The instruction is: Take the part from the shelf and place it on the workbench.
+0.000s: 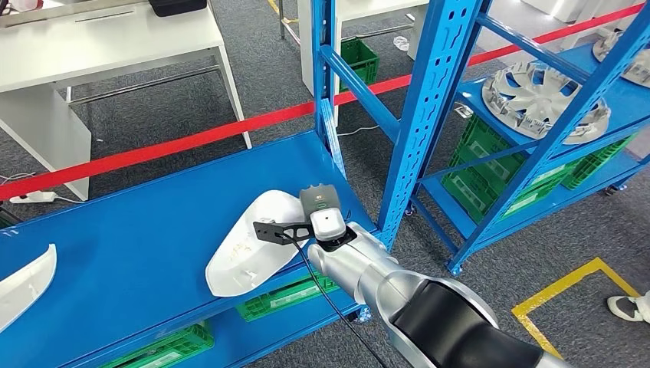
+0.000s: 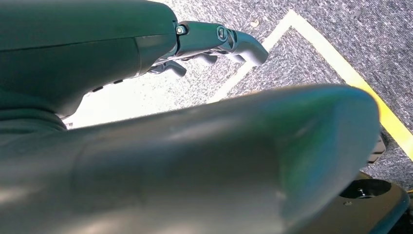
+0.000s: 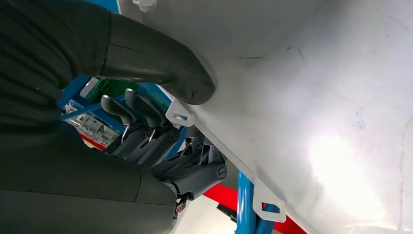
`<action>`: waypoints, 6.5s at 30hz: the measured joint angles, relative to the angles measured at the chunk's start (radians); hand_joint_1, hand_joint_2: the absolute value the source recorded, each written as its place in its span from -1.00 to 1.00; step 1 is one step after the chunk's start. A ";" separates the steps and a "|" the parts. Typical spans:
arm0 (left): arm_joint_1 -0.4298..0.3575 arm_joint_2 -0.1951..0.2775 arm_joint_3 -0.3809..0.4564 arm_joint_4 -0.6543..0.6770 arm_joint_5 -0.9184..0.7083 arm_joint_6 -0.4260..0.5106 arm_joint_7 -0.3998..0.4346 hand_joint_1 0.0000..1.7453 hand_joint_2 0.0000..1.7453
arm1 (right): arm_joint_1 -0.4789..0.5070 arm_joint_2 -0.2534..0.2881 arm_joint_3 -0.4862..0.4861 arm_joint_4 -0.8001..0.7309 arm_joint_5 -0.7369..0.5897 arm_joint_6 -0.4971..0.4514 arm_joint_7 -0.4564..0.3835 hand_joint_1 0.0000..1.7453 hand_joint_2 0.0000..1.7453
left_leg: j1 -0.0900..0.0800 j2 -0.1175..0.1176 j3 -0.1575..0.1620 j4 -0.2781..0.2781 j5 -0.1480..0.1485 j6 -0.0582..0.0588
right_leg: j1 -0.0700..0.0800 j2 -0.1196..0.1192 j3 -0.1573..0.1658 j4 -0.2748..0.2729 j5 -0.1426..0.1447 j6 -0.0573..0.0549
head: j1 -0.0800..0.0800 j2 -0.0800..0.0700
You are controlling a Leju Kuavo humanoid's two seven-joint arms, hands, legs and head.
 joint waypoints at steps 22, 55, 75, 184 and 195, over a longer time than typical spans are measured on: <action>0.001 0.002 0.001 0.000 0.008 0.000 -0.032 -1.00 0.50 | 0.002 0.000 -0.005 0.000 0.019 -0.011 0.012 1.00 1.00 | 0.000 0.000 -0.001 0.000 0.000 0.000 | 0.000 0.000 0.000 0.000 0.000 0.000 | 0.000 0.000; -0.008 0.002 0.001 0.003 -0.020 0.000 -0.061 -1.00 1.00 | -0.333 -0.086 -0.040 -0.006 0.106 0.002 0.096 1.00 1.00 | -0.001 -0.002 0.005 0.000 0.001 0.000 | -0.001 -0.001 -0.003 0.000 0.001 0.001 | 0.000 0.000; -0.010 0.002 0.001 0.002 -0.021 0.000 -0.066 -1.00 1.00 | -0.322 -0.086 -0.041 -0.006 0.138 -0.014 0.078 1.00 1.00 | -0.001 -0.005 0.004 0.000 0.001 -0.001 | -0.002 -0.004 -0.002 0.000 0.001 0.001 | 0.000 0.000; -0.077 -0.008 -0.035 -0.023 -0.076 0.000 -0.045 -1.00 1.00 | -0.273 -0.005 0.134 -0.007 0.187 -0.057 0.028 1.00 1.00 | -0.008 -0.003 -0.001 0.002 0.007 0.014 | -0.008 -0.002 -0.005 -0.007 0.010 0.017 | 0.000 0.000; -0.081 -0.009 -0.035 -0.027 -0.074 0.000 -0.047 -1.00 1.00 | -0.264 -0.015 0.134 -0.008 0.187 -0.051 0.023 1.00 1.00 | 0.003 0.004 -0.011 0.012 0.007 0.018 | -0.012 -0.010 -0.065 0.094 0.007 0.025 | 0.003 0.000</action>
